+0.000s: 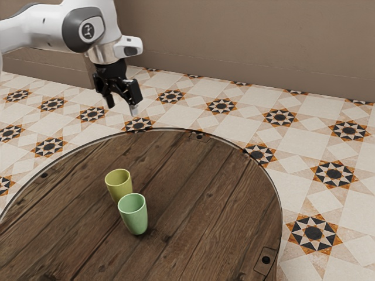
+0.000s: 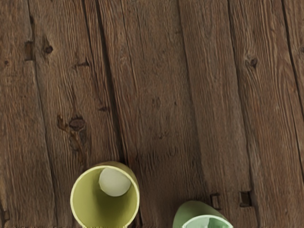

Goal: Place the left cup onto the right cup

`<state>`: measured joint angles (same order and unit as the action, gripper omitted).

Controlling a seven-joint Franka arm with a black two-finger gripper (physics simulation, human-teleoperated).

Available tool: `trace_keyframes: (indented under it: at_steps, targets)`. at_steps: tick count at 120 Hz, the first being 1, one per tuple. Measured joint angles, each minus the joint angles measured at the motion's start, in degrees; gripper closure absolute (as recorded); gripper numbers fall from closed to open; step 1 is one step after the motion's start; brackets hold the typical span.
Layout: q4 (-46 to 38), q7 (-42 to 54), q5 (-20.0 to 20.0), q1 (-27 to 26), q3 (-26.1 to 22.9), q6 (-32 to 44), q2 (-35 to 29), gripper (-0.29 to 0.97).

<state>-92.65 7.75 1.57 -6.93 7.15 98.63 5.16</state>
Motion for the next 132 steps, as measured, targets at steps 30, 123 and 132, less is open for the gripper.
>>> trace_keyframes:
  at_steps: [30,123,132]
  targets:
    - [-10.29,0.17,0.4,-0.3,-0.04,0.22,-5.78,0.0]
    - [-26.12,-7.41,0.73,0.49,0.36,29.03,8.91,0.01]
    - [-26.21,-8.18,0.59,0.51,0.53,30.14,9.59,0.19]
